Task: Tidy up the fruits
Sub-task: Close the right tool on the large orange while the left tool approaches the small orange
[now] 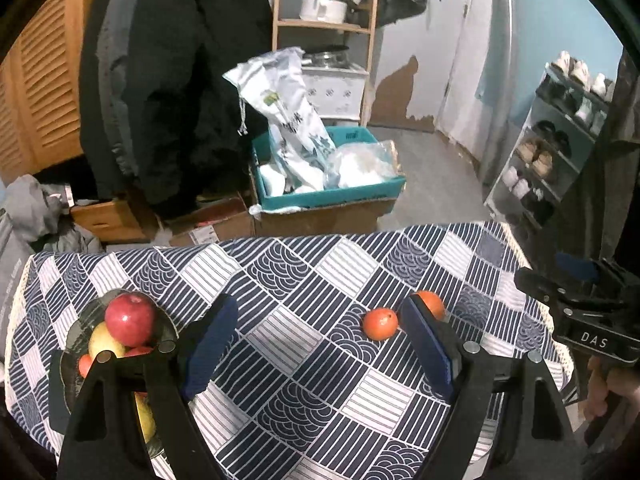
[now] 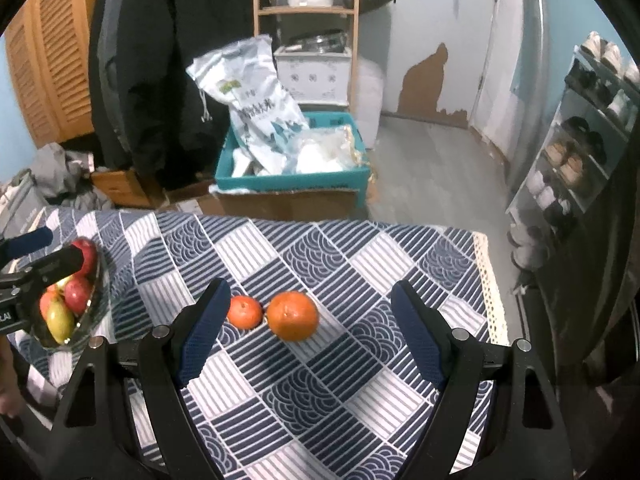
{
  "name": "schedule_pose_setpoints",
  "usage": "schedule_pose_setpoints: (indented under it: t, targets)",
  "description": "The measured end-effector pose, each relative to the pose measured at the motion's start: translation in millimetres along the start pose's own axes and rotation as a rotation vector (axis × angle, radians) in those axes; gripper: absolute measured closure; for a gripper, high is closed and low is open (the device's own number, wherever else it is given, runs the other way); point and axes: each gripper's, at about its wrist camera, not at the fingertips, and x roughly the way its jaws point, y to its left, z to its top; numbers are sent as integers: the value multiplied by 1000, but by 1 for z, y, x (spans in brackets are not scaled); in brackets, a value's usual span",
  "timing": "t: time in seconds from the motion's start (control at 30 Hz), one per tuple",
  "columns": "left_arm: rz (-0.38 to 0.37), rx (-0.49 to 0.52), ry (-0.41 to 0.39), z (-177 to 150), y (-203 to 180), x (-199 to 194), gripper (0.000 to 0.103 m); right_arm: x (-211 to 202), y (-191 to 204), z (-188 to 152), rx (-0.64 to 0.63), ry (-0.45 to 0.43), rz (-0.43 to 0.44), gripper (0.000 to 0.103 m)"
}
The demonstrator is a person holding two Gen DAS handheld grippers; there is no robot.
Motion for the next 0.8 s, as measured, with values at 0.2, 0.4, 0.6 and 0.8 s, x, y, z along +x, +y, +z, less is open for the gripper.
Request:
schedule_pose_setpoints:
  t: [0.2,0.4,0.6,0.8]
  targets:
    - [10,10,80,-7,-5,36,18,40,0,-8,-9,80,19,20]
    - [20,23,119,-14,-6,66,18,84,2,-17,-14,154,61,20]
    - [19,30,161,-21,-4,94,18,119,4,-29,-12,220,57,20]
    - [-13,-6,217,-30,4,118,18,144,8,-37,-32,266,69,20]
